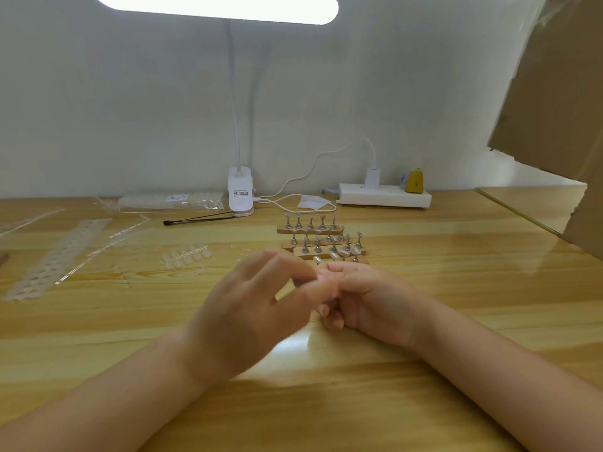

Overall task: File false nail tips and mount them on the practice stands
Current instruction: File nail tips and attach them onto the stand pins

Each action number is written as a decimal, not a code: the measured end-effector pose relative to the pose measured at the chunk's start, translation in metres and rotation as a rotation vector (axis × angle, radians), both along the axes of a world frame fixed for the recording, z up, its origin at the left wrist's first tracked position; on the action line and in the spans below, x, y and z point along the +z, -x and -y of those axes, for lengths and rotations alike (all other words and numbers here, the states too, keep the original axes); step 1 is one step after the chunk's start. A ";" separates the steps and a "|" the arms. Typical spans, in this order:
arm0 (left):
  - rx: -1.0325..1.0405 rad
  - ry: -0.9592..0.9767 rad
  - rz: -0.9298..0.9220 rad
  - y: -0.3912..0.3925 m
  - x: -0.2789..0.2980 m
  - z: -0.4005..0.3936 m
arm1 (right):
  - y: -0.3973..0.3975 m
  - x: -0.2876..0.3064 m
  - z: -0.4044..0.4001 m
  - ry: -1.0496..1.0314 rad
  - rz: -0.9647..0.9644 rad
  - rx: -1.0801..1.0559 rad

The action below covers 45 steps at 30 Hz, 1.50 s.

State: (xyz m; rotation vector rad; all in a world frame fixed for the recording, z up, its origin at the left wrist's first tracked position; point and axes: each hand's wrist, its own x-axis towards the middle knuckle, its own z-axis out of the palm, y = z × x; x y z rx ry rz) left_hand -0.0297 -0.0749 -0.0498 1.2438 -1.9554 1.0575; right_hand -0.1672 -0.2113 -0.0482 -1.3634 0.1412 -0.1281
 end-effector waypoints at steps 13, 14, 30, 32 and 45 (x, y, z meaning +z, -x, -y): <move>-0.004 -0.066 0.003 0.007 -0.002 0.000 | -0.002 -0.002 -0.003 0.019 0.013 -0.042; 0.025 -0.080 0.012 0.003 0.000 0.000 | -0.002 -0.001 -0.003 0.023 0.009 -0.054; 0.071 -0.020 -0.048 -0.006 0.004 -0.001 | 0.000 0.000 -0.005 -0.023 0.037 -0.082; 0.007 -0.057 -0.011 0.004 0.000 0.000 | 0.001 0.000 -0.004 0.012 0.023 -0.053; 0.173 -0.185 -0.281 -0.012 -0.004 -0.001 | -0.002 0.005 -0.006 -0.209 -0.018 -0.273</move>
